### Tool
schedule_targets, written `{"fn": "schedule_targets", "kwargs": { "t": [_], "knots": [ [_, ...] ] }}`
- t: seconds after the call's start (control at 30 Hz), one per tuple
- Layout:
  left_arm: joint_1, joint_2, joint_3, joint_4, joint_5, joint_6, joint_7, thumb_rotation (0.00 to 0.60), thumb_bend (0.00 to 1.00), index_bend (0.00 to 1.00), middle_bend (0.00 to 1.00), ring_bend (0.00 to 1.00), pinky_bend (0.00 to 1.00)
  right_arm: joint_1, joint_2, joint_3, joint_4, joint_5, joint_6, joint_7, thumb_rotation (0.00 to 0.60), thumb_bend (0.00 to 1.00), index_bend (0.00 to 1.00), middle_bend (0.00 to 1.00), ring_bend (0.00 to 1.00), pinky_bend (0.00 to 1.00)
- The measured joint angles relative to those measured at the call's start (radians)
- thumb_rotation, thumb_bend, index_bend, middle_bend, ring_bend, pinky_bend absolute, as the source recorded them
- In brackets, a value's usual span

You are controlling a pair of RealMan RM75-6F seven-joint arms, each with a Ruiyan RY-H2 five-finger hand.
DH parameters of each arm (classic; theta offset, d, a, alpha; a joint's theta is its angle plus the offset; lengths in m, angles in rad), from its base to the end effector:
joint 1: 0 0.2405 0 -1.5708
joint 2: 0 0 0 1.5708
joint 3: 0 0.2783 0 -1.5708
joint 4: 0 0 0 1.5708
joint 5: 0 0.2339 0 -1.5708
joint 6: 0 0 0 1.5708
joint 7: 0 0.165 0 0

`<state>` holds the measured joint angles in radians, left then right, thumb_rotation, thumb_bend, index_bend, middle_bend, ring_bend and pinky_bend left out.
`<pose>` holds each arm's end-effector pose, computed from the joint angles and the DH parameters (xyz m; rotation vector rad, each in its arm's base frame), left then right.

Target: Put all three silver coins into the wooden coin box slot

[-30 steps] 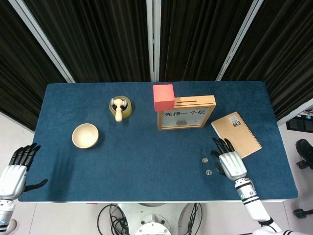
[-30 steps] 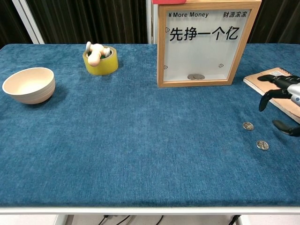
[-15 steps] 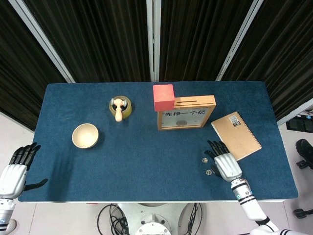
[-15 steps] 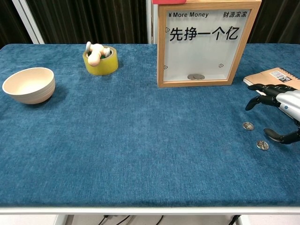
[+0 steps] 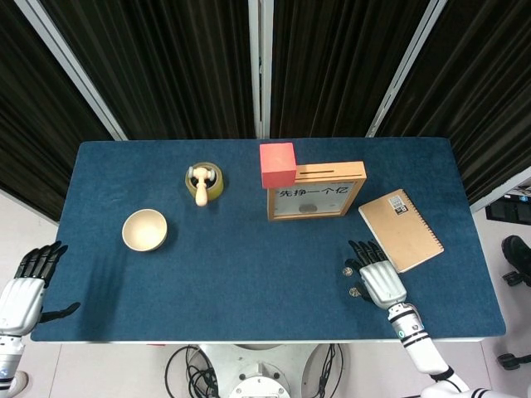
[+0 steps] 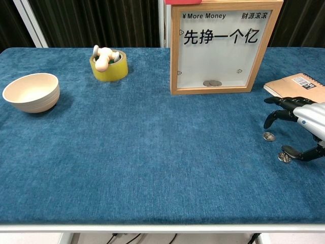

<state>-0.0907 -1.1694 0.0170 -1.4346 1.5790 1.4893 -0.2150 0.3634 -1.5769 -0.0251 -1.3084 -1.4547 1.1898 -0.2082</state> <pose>-0.3667 0.1943 0.1336 -1.4510 -0.9892 -0.9683 -0.2945 -0.2672 -0.0460 1.8060 -0.9139 0.8090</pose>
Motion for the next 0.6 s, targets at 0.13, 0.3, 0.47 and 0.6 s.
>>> {"fn": "schedule_targets", "kwargs": {
  "t": [0.13,0.3,0.47,0.6],
  "knots": [
    [0.000,-0.001,-0.001,0.004,0.000,0.002,-0.005,0.600,0.00,0.03,0.00,0.00,0.00,-0.001,-0.003,0.001,0.002,0.000,-0.006,-0.006,0.600,0.33,0.34,0.00,0.00,0.00],
    [0.001,0.000,-0.001,0.006,0.000,0.004,-0.008,0.600,0.00,0.03,0.00,0.00,0.00,-0.004,-0.008,0.003,0.008,-0.001,-0.012,-0.011,0.600,0.33,0.34,0.00,0.00,0.00],
    [0.001,-0.001,-0.001,0.008,0.001,0.004,-0.010,0.600,0.00,0.03,0.00,0.00,0.00,-0.005,-0.009,0.006,0.009,0.000,-0.019,-0.011,0.600,0.33,0.34,0.00,0.00,0.00],
    [0.000,0.000,-0.002,0.007,0.001,0.004,-0.009,0.600,0.00,0.03,0.00,0.00,0.00,-0.005,-0.011,0.009,0.010,-0.001,-0.022,-0.012,0.600,0.34,0.36,0.00,0.00,0.00]
  ]
}}
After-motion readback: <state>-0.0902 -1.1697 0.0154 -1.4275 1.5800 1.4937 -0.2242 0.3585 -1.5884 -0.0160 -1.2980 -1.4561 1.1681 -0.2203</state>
